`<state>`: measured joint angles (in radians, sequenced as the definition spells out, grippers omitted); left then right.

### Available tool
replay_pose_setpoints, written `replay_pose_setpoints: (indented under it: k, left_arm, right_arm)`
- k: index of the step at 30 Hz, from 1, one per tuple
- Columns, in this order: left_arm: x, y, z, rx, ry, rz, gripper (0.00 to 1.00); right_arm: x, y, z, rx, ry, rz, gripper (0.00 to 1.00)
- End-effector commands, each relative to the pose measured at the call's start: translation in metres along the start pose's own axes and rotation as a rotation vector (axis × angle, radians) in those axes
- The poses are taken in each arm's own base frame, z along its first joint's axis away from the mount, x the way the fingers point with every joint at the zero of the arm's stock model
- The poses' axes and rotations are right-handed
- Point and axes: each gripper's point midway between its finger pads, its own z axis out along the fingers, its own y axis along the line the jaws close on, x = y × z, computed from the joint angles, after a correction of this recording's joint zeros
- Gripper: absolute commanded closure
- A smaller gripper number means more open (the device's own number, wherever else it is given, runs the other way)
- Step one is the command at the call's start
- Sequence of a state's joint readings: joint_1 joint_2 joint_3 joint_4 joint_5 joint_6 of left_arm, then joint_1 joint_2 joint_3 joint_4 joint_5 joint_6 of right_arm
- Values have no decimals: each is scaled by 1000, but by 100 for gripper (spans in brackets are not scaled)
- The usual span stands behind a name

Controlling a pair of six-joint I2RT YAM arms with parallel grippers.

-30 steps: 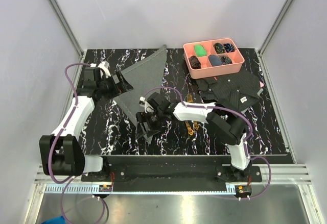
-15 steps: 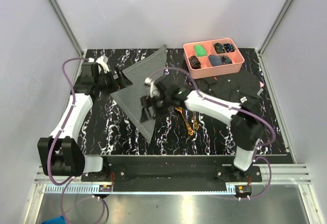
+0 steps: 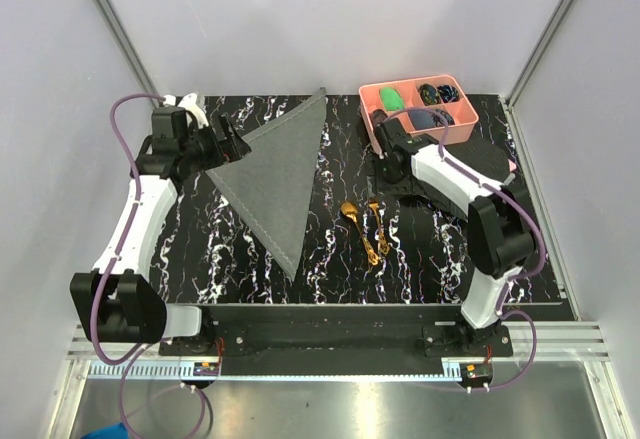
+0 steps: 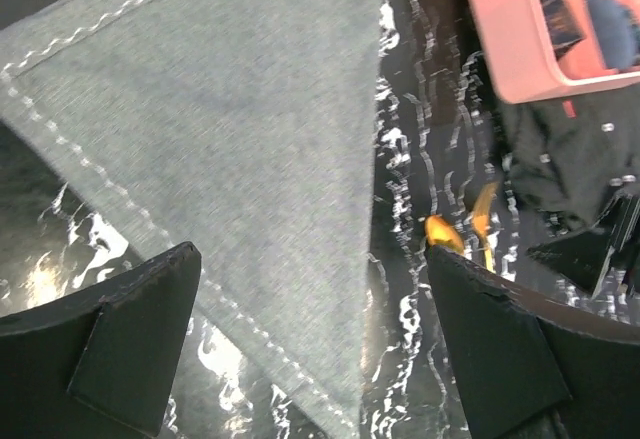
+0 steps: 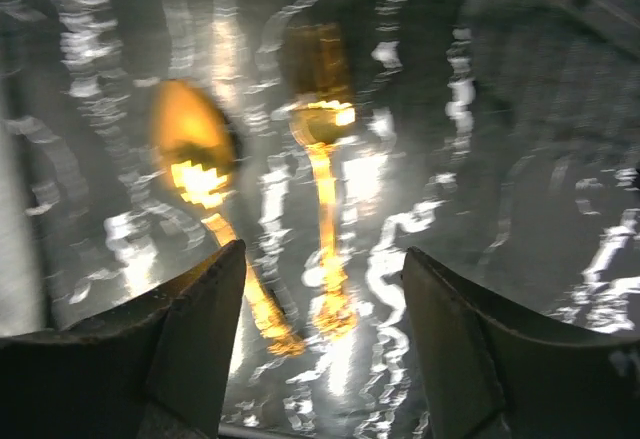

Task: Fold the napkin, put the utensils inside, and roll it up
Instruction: Grab a utensil with the right arm

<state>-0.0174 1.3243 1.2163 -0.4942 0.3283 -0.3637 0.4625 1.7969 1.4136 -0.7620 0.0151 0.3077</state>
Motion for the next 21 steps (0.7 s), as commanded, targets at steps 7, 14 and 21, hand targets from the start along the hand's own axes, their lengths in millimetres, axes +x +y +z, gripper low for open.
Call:
replay_pose_setpoints:
  k: [7, 14, 21]
  left_arm:
    - [10, 17, 5, -53, 18, 33, 1]
    - [16, 18, 11, -40, 47, 20, 1]
    - [17, 18, 12, -41, 48, 18, 1]
  right_arm:
    - [20, -24, 45, 106, 138, -81, 42]
    - [19, -12, 57, 36, 136, -84, 44]
    - [25, -10, 63, 19, 157, -97, 46]
